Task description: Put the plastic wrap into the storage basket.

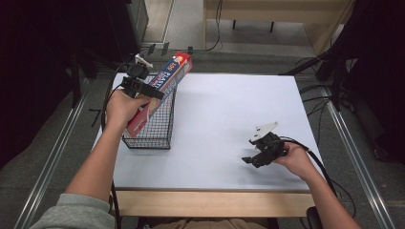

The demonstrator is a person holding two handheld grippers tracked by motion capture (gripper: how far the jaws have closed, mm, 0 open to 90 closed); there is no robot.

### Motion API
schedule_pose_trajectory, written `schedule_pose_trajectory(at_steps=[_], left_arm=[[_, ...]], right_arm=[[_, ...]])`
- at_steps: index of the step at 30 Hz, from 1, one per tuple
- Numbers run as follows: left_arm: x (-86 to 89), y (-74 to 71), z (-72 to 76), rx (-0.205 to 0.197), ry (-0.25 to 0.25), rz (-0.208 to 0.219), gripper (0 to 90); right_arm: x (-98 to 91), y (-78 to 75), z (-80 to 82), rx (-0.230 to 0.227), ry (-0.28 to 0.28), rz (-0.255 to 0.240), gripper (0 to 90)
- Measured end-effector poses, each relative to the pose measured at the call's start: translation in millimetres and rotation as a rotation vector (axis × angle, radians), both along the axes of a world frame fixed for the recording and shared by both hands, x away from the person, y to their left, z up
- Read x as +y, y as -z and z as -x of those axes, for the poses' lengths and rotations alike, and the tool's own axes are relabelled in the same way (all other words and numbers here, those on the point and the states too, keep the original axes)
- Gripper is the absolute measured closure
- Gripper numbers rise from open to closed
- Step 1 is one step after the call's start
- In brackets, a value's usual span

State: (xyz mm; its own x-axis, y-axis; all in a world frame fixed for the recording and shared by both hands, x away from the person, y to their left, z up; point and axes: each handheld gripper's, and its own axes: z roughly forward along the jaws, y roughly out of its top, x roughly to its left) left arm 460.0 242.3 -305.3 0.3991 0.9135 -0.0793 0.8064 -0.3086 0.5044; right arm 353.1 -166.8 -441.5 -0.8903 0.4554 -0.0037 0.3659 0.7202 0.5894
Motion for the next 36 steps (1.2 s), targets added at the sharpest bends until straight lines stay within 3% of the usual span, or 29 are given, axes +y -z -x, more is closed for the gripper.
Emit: schedule_pose_trajectory(at_steps=[3, 9, 16, 18, 30, 36], left_arm=[[1.8, 4.3, -6.6, 0.01, -0.052, -0.016, 40.6], [1.9, 8.5, -13.0, 0.011, -0.092, -0.026, 40.6], [3.6, 14.3, -20.0, 0.008, -0.175, -0.013, 40.6], [2.8, 15.8, -21.8, 0.003, -0.193, -0.029, 40.5], [-3.0, 33.5, -30.1, 0.001, -0.243, -0.088, 40.5], [-3.7, 40.2, -34.2, -0.002, -0.264, -0.057, 40.5]], right_arm=[[-0.2, 1.1, -0.2, 0.001, -0.002, -0.002, 25.5], [-0.5, 1.0, -0.3, 0.002, -0.001, -0.003, 25.5], [-2.0, 0.1, -0.2, 0.005, 0.007, -0.011, 25.5], [-2.4, 0.3, -0.1, 0.008, 0.008, -0.011, 25.5], [-4.7, -1.3, 0.4, 0.007, 0.01, -0.019, 25.5], [-6.9, -2.1, 0.0, 0.003, 0.015, -0.027, 25.6]])
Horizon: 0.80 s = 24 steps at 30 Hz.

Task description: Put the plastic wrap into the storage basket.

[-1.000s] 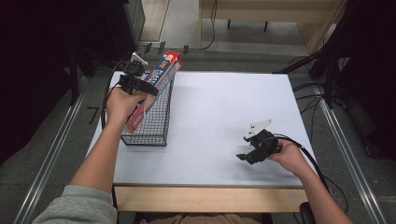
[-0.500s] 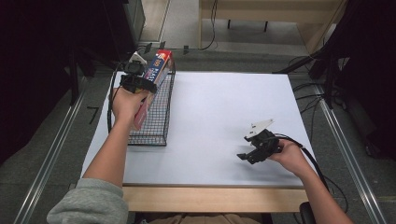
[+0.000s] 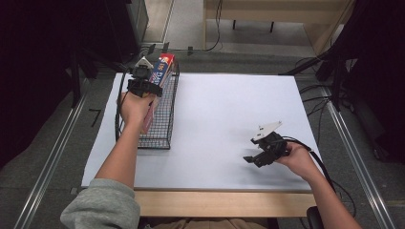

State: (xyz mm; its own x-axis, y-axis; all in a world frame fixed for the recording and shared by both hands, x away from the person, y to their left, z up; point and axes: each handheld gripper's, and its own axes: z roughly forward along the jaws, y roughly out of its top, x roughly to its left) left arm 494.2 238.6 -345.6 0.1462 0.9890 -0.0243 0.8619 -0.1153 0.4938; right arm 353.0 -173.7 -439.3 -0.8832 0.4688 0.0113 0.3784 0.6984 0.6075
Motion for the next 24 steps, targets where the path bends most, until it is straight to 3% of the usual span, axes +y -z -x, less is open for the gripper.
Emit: schedule_pose_trajectory(at_steps=[13, 16, 19, 24], left_arm=[[-1.2, 18.9, -3.9, 0.017, -0.016, -0.007, 40.4], [-1.1, 24.6, -4.6, 0.013, -0.024, -0.028, 40.4], [0.8, 29.1, -5.3, 0.02, -0.033, -0.003, 40.4], [1.0, 35.8, -7.0, 0.027, -0.041, -0.007, 40.4]], right_arm=[[-0.3, -0.4, 0.4, 0.001, -0.002, -0.008, 25.5], [-0.4, -0.6, 0.3, 0.0, -0.003, -0.011, 25.5], [-0.4, -0.5, 0.1, -0.001, -0.002, -0.012, 25.6], [0.4, 0.9, 0.1, 0.002, -0.002, -0.006, 25.5]])
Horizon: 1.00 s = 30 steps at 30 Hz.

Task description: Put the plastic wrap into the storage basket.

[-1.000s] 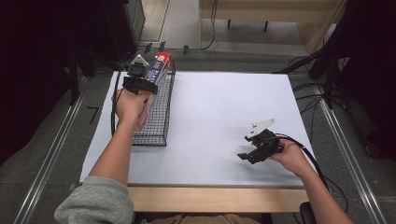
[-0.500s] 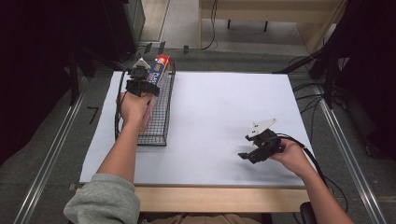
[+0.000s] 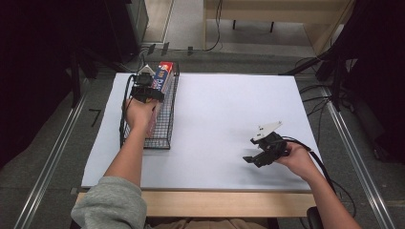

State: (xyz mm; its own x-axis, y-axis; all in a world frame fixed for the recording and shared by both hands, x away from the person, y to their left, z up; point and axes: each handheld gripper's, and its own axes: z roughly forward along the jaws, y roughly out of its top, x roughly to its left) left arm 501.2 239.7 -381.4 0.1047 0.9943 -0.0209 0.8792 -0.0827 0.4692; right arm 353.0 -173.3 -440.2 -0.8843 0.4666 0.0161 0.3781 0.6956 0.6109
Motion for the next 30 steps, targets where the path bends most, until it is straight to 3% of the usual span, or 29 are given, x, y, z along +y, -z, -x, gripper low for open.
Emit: schedule_pose_trajectory(at_steps=[7, 9, 22, 25, 30], left_arm=[[1.9, 9.0, -0.5, 0.016, -0.004, -0.008, 40.4], [0.0, 10.6, -0.5, 0.015, -0.001, -0.027, 40.4], [-7.9, 20.5, -1.6, 0.022, -0.004, -0.022, 40.3], [-5.5, 22.8, -2.1, 0.015, -0.022, 0.018, 40.3], [-5.1, 26.3, -0.9, 0.014, -0.026, 0.01, 40.2]], right_arm=[[0.2, 1.2, -0.4, 0.003, -0.001, 0.001, 25.6], [0.5, 1.5, -0.3, 0.005, -0.003, 0.001, 25.6], [-0.1, 1.3, -0.3, 0.006, 0.001, -0.004, 25.6], [-0.1, 1.4, -0.1, 0.011, 0.002, -0.004, 25.5], [-0.2, 1.5, 0.0, 0.011, -0.002, -0.003, 25.5]])
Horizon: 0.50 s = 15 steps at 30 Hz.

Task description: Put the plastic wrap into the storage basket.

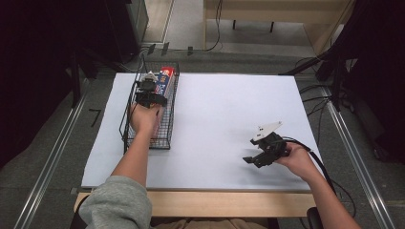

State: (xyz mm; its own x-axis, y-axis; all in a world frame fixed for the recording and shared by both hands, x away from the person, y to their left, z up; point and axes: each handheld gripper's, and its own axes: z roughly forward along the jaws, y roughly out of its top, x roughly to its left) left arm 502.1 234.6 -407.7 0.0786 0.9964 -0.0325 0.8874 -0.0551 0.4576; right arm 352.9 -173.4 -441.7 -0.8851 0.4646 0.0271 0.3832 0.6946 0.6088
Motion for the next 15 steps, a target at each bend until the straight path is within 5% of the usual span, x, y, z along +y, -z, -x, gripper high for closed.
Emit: schedule_pose_trajectory(at_steps=[10, 15], left_arm=[[-0.6, 9.2, 1.5, 0.017, 0.001, -0.002, 39.9], [-4.0, 10.0, 2.6, 0.013, 0.013, -0.038, 38.5]], right_arm=[[-0.1, -0.1, -0.7, -0.001, 0.002, -0.005, 25.6], [0.4, 0.1, -0.3, 0.002, 0.001, -0.002, 25.6]])
